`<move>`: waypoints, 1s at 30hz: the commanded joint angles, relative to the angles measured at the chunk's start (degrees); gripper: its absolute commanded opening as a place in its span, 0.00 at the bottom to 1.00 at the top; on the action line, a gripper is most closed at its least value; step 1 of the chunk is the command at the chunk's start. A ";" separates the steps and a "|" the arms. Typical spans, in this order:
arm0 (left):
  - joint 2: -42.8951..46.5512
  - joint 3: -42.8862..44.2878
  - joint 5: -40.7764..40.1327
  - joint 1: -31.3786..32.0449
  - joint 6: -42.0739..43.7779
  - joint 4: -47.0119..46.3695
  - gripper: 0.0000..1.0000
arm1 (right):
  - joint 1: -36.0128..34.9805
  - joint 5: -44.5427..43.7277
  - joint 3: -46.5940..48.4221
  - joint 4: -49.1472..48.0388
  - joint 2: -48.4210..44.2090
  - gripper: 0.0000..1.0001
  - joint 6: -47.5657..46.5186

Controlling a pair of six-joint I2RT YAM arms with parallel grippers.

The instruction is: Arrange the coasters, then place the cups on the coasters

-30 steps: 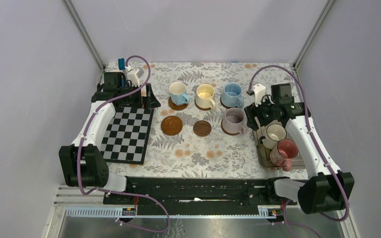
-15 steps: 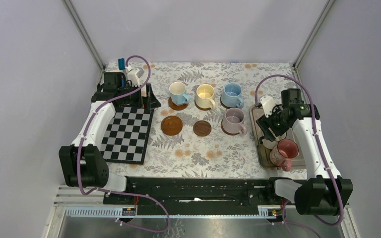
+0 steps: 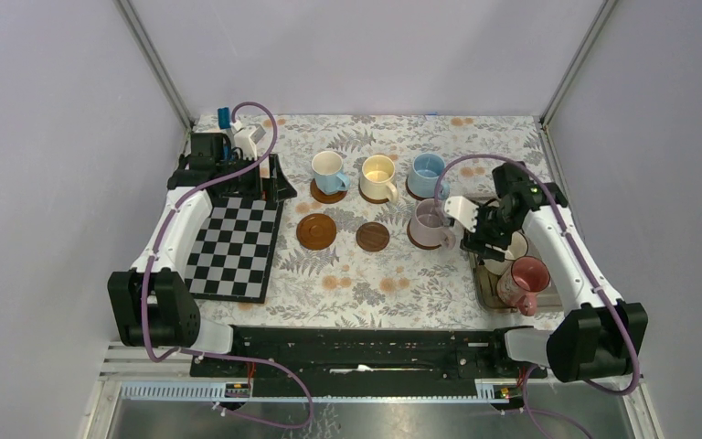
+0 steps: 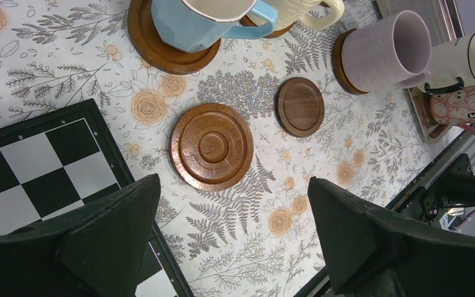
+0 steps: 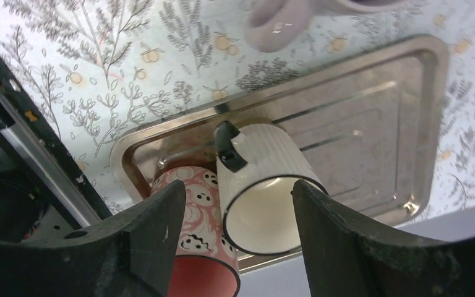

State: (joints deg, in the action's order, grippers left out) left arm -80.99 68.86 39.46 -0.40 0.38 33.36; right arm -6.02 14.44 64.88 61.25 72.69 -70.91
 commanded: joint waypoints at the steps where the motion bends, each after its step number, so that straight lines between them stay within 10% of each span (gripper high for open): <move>1: 1.04 1.58 1.62 0.14 0.61 -0.85 0.99 | -2.08 -1.99 -4.55 -1.87 -0.70 0.71 -8.75; 23: 0.04 1.54 0.62 0.14 0.76 -0.80 0.99 | -5.29 -9.42 -13.78 -10.23 6.85 0.65 -26.43; 30: -0.78 1.87 0.48 0.13 0.85 -0.85 0.99 | -5.26 -10.73 -15.10 -12.56 8.46 0.49 -29.84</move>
State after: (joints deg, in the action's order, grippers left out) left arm -81.21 68.86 39.35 -0.40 0.38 33.80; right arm -10.76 5.34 50.43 49.36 80.88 -96.66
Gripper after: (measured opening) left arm 0.989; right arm 0.558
